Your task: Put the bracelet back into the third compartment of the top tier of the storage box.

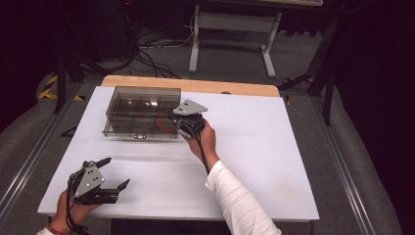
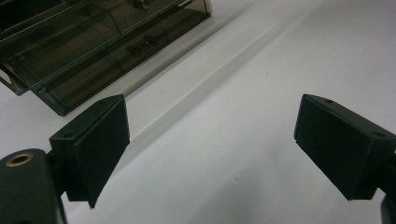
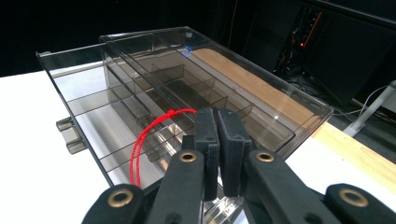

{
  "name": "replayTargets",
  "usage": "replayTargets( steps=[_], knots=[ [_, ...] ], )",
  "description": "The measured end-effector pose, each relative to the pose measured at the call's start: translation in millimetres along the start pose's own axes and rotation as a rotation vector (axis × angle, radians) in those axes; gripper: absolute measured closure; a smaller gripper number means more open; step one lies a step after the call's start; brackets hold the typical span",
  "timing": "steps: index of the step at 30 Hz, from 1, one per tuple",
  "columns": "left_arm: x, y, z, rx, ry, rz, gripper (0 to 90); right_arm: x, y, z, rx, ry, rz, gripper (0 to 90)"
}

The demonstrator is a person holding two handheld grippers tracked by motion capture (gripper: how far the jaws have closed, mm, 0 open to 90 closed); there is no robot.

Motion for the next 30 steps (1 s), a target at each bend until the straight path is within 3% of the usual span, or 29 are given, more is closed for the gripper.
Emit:
replayTargets(
  steps=[30],
  knots=[
    [1.0,-1.1,-0.7,0.011,0.013,-0.001,11.5,-0.2,5.5,-20.3,0.013,0.039,0.031,87.6]
  ],
)
Point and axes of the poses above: each handheld gripper's, and its own axes: x roughly forward along the jaws, z roughly out of its top, y roughly to its left, the point moved 3 cm from there along x, roughly forward along the jaws, and after that the axes turned 9 degrees about -y, right-handed, at the moved point
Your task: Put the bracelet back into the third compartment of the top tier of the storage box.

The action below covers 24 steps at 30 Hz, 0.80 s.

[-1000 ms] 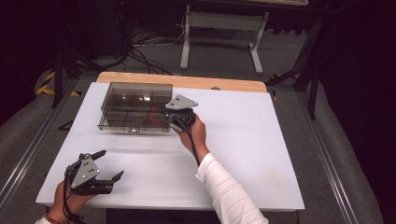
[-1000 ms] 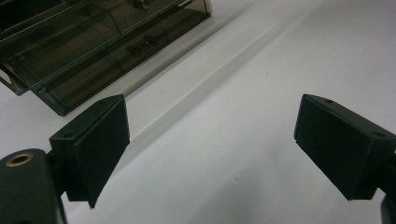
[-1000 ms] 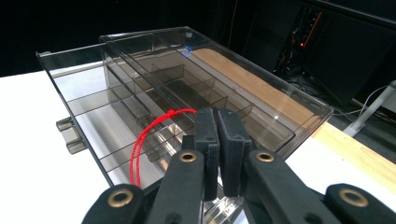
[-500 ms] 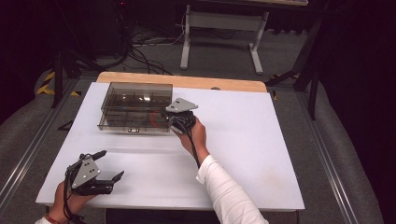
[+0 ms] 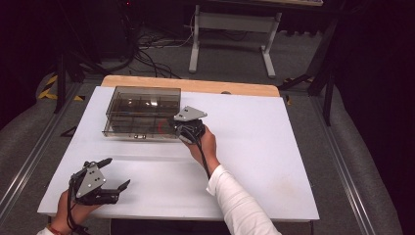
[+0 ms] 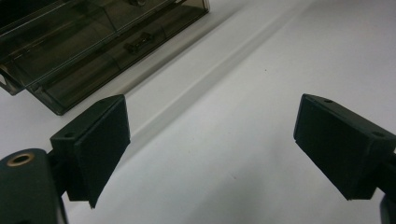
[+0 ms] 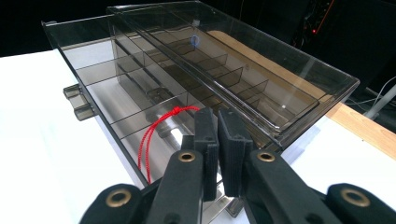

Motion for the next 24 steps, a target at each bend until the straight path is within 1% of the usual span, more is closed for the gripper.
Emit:
replayTargets(
  steps=[5,7,11,13,15,19,24],
  knots=[
    [0.3,-1.1,-0.1,0.001,0.004,0.002,11.5,-1.5,0.3,-1.2,0.008,-0.002,0.001,87.3],
    [0.5,-1.2,0.1,0.009,0.008,0.001,11.5,-1.4,-0.4,-1.8,0.005,-0.002,-0.001,87.4],
    [0.9,-1.0,-0.3,0.002,0.009,0.004,11.5,-1.2,-0.5,-2.5,0.01,-0.003,0.003,87.4],
    [0.9,-0.9,-0.2,0.002,0.01,0.006,11.5,-0.8,0.3,-3.3,0.005,0.002,0.005,87.2],
    [0.7,-0.9,0.0,0.011,0.012,0.007,11.5,-0.7,0.8,-4.2,0.008,0.001,0.006,86.6],
    [0.3,-0.8,0.0,0.013,0.014,0.008,11.6,0.0,0.5,-5.7,0.011,0.005,0.003,82.1],
    [0.0,-0.6,0.0,0.006,0.007,0.012,11.6,-1.3,0.8,-4.2,0.011,-0.006,-0.005,75.4]
  ],
)
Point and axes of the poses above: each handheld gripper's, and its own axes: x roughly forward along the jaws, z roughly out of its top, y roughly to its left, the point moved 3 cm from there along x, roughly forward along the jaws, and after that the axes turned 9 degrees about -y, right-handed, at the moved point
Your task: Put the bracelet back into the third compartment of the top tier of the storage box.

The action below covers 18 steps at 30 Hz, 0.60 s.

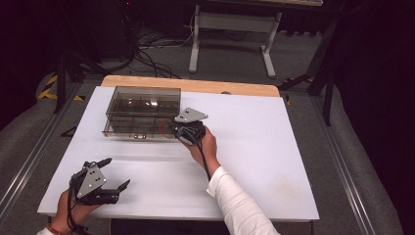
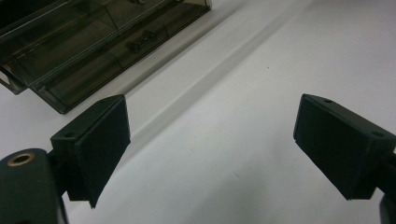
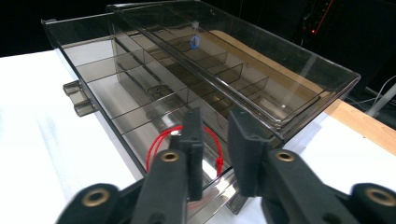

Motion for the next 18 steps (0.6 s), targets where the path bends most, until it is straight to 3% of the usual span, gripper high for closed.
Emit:
replayTargets(
  steps=[18],
  knots=[
    [1.2,-0.3,-0.9,0.008,0.014,0.001,12.3,-10.3,-3.0,3.7,-0.004,-0.027,-0.032,61.7]
  ],
)
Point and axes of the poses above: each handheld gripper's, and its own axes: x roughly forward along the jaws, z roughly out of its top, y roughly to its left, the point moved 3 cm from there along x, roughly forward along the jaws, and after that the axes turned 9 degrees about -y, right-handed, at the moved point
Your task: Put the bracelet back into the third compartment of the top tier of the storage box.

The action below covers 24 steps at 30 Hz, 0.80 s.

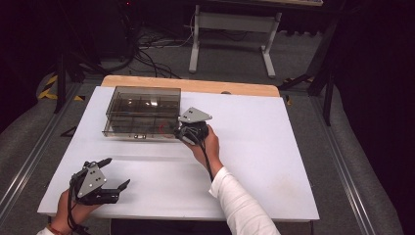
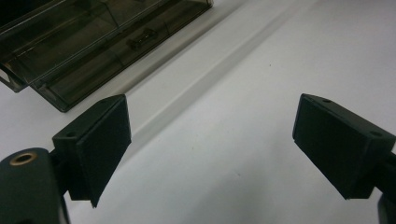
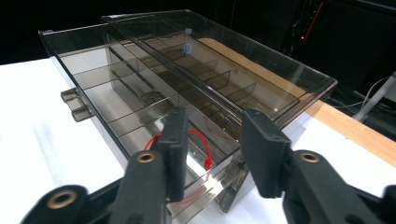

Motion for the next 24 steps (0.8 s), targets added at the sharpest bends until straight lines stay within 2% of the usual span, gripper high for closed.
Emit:
replayTargets(
  steps=[16,18,24],
  knots=[
    [2.0,-0.9,-0.2,0.004,0.008,-0.007,13.0,-16.4,-11.5,2.7,-0.004,-0.044,-0.073,27.5],
    [2.0,-0.9,-0.4,-0.002,0.009,-0.007,13.0,-17.7,-11.8,2.8,-0.009,-0.05,-0.097,19.8],
    [2.8,-0.8,-0.5,0.007,0.013,-0.009,13.0,-22.2,-14.5,4.3,-0.011,-0.075,-0.137,10.4]
  ],
)
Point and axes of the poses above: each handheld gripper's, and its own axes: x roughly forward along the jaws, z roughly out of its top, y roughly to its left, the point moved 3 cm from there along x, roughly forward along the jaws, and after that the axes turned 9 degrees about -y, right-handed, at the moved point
